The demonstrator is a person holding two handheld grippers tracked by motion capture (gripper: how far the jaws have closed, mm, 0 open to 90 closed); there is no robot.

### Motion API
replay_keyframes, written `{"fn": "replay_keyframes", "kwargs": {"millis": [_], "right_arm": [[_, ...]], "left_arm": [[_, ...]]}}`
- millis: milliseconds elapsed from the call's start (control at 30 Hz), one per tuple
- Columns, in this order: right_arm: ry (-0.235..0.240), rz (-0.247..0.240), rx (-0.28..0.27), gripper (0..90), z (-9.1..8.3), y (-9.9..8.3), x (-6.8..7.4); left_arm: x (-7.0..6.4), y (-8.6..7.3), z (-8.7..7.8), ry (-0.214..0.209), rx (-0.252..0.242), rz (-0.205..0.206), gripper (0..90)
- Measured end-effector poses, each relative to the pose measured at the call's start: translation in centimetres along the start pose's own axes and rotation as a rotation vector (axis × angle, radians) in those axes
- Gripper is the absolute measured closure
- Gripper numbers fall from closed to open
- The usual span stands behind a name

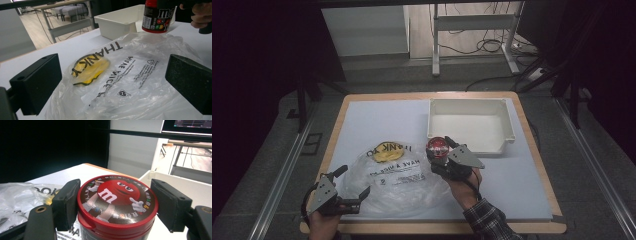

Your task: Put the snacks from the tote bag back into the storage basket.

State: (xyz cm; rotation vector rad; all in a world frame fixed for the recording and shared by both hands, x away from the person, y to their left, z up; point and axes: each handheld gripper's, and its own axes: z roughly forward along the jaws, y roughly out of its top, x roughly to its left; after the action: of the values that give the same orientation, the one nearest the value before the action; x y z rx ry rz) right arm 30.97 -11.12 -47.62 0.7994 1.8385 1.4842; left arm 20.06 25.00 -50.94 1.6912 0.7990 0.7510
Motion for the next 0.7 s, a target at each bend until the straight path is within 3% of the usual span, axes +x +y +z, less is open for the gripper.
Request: {"fn": "replay_keyframes", "kwargs": {"millis": [700], "right_arm": [[-0.067, 0.005, 0.021, 26.8, 0.3, 0.2, -3.7]], "left_arm": [[0.0, 0.0, 0.0, 0.001, -0.001, 0.000, 0.6]]}}
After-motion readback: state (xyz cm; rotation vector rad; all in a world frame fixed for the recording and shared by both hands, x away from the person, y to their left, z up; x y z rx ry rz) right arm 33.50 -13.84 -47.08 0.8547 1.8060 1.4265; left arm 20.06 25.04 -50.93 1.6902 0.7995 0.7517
